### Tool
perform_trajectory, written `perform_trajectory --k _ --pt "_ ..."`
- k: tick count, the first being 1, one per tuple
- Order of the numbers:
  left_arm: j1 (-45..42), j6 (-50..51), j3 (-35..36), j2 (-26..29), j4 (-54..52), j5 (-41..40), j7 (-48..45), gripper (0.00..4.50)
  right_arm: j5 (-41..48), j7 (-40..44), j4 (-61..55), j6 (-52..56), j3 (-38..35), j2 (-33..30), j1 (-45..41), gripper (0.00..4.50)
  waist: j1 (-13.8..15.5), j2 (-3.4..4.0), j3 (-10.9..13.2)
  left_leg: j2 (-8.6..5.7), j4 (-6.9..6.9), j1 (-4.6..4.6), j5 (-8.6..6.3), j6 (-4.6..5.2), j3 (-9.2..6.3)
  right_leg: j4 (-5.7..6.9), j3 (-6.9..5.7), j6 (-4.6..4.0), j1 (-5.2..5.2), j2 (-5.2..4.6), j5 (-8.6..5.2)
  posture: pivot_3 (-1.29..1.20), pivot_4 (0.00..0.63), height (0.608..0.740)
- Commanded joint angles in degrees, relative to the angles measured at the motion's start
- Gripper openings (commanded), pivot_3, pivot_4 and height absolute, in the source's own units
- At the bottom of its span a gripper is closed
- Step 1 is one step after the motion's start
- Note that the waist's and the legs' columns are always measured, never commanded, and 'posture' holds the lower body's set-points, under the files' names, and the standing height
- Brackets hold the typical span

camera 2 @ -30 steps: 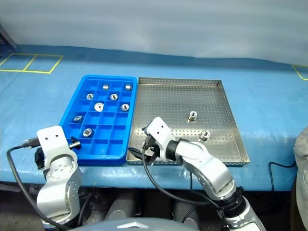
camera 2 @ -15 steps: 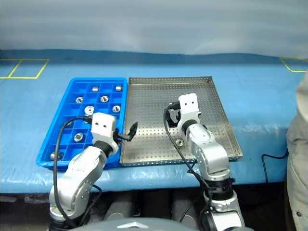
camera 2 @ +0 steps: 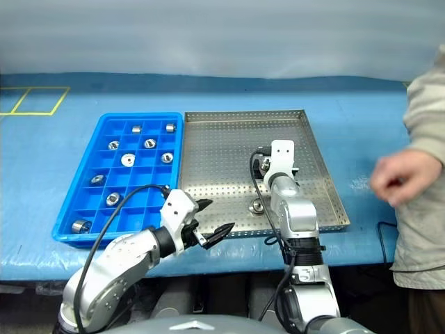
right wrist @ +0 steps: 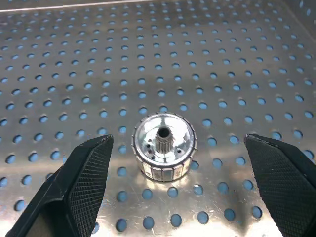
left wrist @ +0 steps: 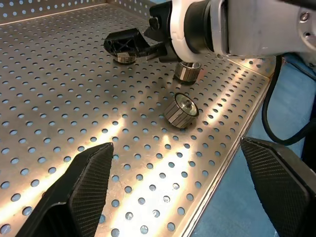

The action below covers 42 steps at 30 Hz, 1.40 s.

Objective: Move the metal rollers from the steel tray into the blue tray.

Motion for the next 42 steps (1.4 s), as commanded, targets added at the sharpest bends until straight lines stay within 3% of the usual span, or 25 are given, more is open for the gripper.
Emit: perform_trajectory --k 1,3,5,13,27,42 --pt "-0.48 -1.46 -0.28 -0.1 -1.8 -0.24 0.81 4.47 0.95 1.1 0.26 -2.01 -0.45 0.78 -0.65 4.5 -0.05 0.02 0.01 0.0 -0.01 0.0 0.0 0.0 0.0 0.0 0.01 0.0 0.0 0.01 0.0 0.1 0.15 0.74" --pt "-1.03 -1.73 -0.3 -0.39 -1.2 0.15 1.45 4.47 0.6 1.68 1.88 -3.17 -0.05 0.79 -0.78 4.5 -0.01 0.05 0.03 0.01 -0.01 0.01 0.0 0.0 0.0 0.0 0.02 0.0 0.0 0.04 0.0 0.1 0.15 0.74" --pt "-1.29 -1.88 -0.35 -0.49 -0.96 0.17 1.78 4.5 0.07 1.55 3.58 -4.29 0.03 0.76 -1.14 4.11 0.0 0.06 0.03 0.01 -0.01 0.01 0.0 0.0 0.0 0.0 0.06 0.0 0.01 0.06 0.0 0.1 0.15 0.74" --pt "-0.99 -1.9 -0.63 0.54 -1.1 1.36 3.43 4.5 -0.12 2.28 4.21 -5.81 0.49 0.7 -2.19 1.7 0.05 0.09 0.04 0.02 -0.01 0.02 0.0 0.0 0.01 0.0 0.09 0.01 0.02 0.08 0.01 0.11 0.15 0.74" --pt "3.12 -8.82 5.97 -8.65 -0.15 11.15 20.35 4.5 2.38 14.91 -10.41 0.3 15.96 4.14 -7.2 1.7 0.88 0.18 0.1 0.11 -0.07 0.02 0.0 -0.01 -0.06 0.01 0.17 0.0 -0.01 0.27 0.01 0.22 0.15 0.74" --pt "11.36 -11.35 9.82 -14.04 -4.59 17.28 27.89 4.5 2.45 20.94 3.5 -4.07 20.77 10.24 -12.72 1.7 5.74 0.18 0.13 0.09 -0.08 -0.06 -0.02 -0.08 -0.16 -0.05 -0.02 -0.02 -0.04 0.17 -0.03 0.41 0.15 0.74"
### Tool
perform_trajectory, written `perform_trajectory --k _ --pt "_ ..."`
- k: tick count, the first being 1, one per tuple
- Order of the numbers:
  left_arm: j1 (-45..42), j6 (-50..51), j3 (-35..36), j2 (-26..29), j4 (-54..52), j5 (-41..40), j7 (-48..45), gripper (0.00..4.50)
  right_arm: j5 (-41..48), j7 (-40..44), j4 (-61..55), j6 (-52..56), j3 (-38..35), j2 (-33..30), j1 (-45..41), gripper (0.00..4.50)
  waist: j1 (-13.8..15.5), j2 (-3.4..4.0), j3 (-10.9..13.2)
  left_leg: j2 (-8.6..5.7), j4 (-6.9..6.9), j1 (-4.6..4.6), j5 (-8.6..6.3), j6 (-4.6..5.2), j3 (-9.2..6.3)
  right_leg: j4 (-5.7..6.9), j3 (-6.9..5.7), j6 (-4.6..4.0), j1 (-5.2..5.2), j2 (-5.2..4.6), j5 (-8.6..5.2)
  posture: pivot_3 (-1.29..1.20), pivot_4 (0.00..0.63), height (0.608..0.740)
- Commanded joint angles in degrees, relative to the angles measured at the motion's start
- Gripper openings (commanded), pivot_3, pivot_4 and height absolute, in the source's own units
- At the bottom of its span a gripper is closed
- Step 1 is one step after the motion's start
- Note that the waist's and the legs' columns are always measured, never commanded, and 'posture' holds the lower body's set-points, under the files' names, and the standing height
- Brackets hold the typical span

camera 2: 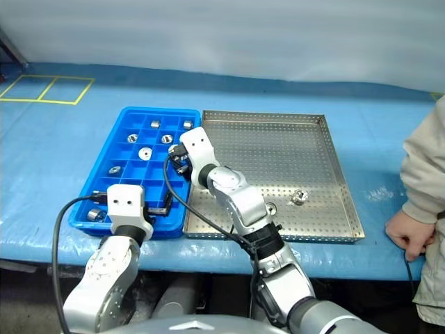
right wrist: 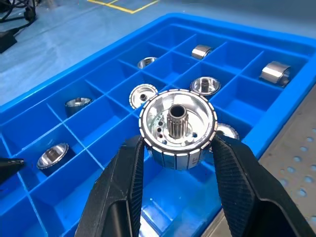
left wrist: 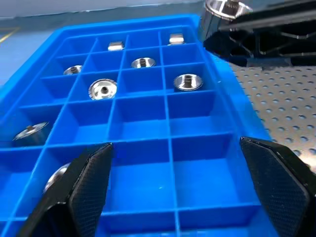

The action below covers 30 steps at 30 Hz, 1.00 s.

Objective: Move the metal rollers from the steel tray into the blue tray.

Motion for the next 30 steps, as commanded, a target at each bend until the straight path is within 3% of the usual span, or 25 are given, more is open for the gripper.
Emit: perform_trajectory --k 1,30 --pt "0.99 -1.48 0.18 -1.11 -3.46 0.79 0.64 4.5 0.36 1.27 3.25 -3.28 -0.69 1.69 -3.04 1.7 0.39 0.01 0.01 0.0 0.0 0.0 0.0 0.0 0.0 0.0 -0.01 0.0 0.0 -0.01 0.0 0.41 0.15 0.74" --pt "5.65 -2.26 -0.02 -4.39 -6.96 4.18 2.16 4.5 -0.42 3.88 18.37 -10.33 -1.39 2.63 -8.06 1.7 6.63 0.02 0.0 0.13 -0.11 -0.08 -0.09 -0.22 -0.36 0.01 -0.51 -0.22 -0.04 0.11 -0.25 0.51 0.15 0.74"
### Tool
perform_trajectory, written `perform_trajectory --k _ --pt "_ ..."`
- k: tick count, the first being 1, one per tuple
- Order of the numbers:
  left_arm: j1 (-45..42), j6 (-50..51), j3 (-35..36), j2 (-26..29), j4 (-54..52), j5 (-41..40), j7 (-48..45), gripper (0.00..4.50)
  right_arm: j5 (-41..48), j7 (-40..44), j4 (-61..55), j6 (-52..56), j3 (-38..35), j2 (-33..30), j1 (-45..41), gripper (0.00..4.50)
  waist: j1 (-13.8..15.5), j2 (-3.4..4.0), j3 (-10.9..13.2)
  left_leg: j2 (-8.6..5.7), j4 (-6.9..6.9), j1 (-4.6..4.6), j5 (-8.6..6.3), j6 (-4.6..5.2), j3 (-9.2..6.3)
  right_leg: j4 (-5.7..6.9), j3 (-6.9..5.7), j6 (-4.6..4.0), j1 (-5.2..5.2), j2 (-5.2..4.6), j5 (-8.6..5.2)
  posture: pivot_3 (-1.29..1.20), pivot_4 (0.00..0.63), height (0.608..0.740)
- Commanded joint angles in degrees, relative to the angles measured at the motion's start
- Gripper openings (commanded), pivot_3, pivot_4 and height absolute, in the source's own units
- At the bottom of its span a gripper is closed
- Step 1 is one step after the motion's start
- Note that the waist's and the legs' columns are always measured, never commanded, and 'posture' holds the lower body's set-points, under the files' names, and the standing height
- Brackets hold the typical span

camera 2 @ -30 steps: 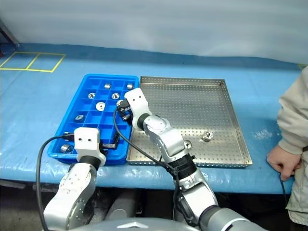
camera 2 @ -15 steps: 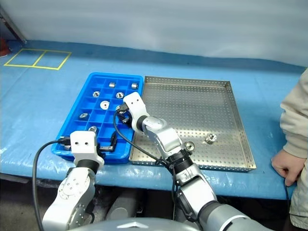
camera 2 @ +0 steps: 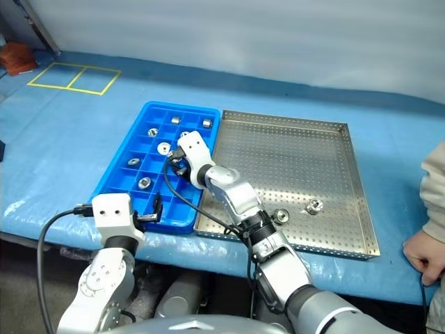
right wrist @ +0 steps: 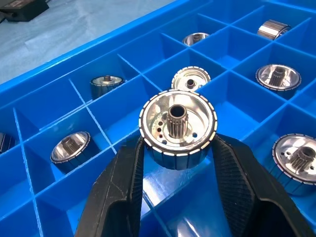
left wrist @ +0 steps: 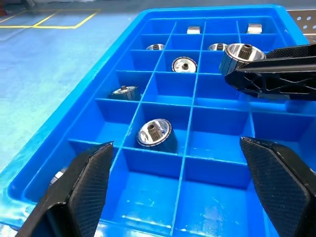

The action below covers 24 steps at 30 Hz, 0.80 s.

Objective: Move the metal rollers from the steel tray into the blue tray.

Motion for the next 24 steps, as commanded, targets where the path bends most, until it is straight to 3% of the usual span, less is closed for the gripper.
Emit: perform_trajectory --k 1,2,10,18,24 --pt "-0.09 -1.12 0.06 -0.11 -2.86 0.39 -0.38 4.5 0.02 0.0 1.44 -0.54 -0.86 2.65 -2.28 1.7 0.39 0.0 0.0 0.0 0.0 0.0 0.0 0.0 -0.01 0.0 -0.01 -0.01 0.0 0.0 -0.01 0.5 0.15 0.74" --pt "-0.12 -1.11 0.1 -0.07 -2.84 0.33 -0.47 4.5 0.05 0.04 1.42 -0.45 -0.88 2.63 -2.2 1.7 0.6 0.0 0.0 0.0 -0.01 0.0 0.0 -0.01 -0.01 0.0 -0.02 -0.02 0.0 0.0 -0.01 0.5 0.15 0.74" --pt "-2.34 -0.64 0.64 0.84 -1.3 -0.5 -2.65 4.5 0.48 -0.76 -3.46 2.18 -1.63 1.5 0.01 4.38 1.2 0.01 0.0 0.01 -0.01 -0.03 -0.04 -0.06 -0.05 -0.01 -0.07 -0.04 0.0 0.0 -0.06 0.42 0.15 0.74" --pt "-8.86 1.04 -0.76 3.62 3.08 -4.15 -9.94 4.5 1.13 -5.93 -28.03 11.97 -8.05 -4.82 8.27 4.45 0.47 0.03 -0.03 -0.12 0.13 -0.83 0.01 -0.15 -0.3 0.01 -0.15 0.19 -0.51 0.0 0.19 0.24 0.15 0.74" --pt "-12.35 3.49 -6.33 8.26 5.59 -10.86 -20.6 4.5 -0.17 -10.75 -44.07 22.79 -14.1 -11.09 15.66 4.45 -4.45 0.08 -0.03 -0.19 0.28 -0.94 0.01 -0.14 -0.33 -0.01 -0.11 0.23 -0.5 -0.02 0.12 0.1 0.15 0.74"
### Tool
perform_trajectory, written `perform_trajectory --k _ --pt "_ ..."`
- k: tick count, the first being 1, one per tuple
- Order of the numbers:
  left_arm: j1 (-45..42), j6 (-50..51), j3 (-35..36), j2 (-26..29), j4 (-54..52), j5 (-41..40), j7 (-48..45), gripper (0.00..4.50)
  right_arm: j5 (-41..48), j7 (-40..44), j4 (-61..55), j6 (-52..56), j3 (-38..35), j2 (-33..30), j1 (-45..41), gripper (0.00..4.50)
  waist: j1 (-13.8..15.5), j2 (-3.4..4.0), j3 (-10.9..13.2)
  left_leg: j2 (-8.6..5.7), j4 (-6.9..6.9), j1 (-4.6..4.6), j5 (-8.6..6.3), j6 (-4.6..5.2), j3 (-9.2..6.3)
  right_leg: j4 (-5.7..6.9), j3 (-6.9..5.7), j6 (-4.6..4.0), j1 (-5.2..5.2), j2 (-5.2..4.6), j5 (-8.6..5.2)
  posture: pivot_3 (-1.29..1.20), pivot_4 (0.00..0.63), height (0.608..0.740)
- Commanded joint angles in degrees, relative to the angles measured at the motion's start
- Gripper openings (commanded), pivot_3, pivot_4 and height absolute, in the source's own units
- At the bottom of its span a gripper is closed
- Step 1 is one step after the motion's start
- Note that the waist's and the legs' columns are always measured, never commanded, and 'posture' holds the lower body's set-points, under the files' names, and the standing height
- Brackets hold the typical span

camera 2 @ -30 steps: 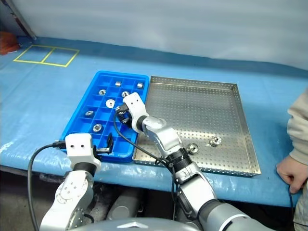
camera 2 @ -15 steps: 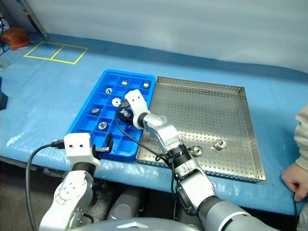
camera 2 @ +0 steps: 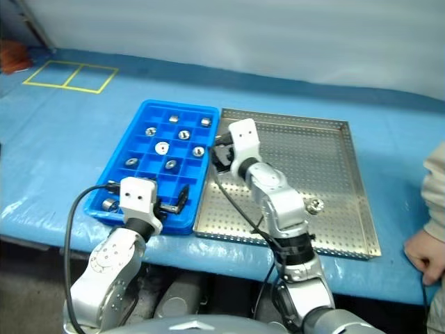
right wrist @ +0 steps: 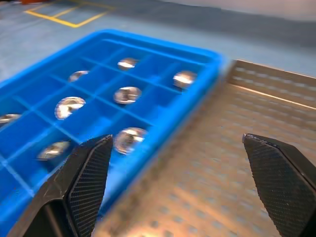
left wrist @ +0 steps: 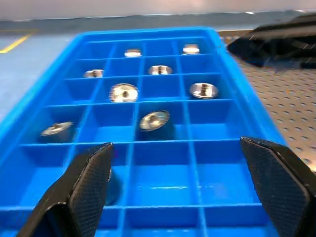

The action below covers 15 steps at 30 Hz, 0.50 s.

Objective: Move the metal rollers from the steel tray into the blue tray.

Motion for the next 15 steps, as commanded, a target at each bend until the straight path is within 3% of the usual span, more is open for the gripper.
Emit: perform_trajectory --k 1,7,15 --pt "-1.89 1.42 -5.04 2.94 -0.27 -4.56 -7.14 4.5 -0.68 -2.9 -9.81 6.29 -3.82 -2.61 3.15 4.45 -2.07 0.01 0.0 0.01 0.0 0.01 0.0 0.0 0.0 0.02 0.0 -0.01 0.0 0.0 0.0 0.1 0.15 0.74" --pt "-4.72 3.88 -10.05 9.51 0.33 -8.87 -15.13 4.5 -1.79 -7.11 -14.32 13.16 -8.58 -4.0 8.72 4.45 -8.16 0.09 -0.03 0.12 -0.06 0.25 0.03 -0.04 0.07 0.2 0.07 -0.17 0.02 0.16 0.08 0.03 0.15 0.74" --pt "-5.71 4.22 -11.55 11.35 0.7 -9.98 -16.17 4.5 -1.95 -9.34 -11.77 13.48 -10.77 -2.07 13.84 4.45 -10.17 0.11 -0.03 0.18 -0.01 0.4 0.16 -0.16 0.16 0.46 0.41 0.02 -0.03 0.3 -0.05 0.0 0.15 0.74"
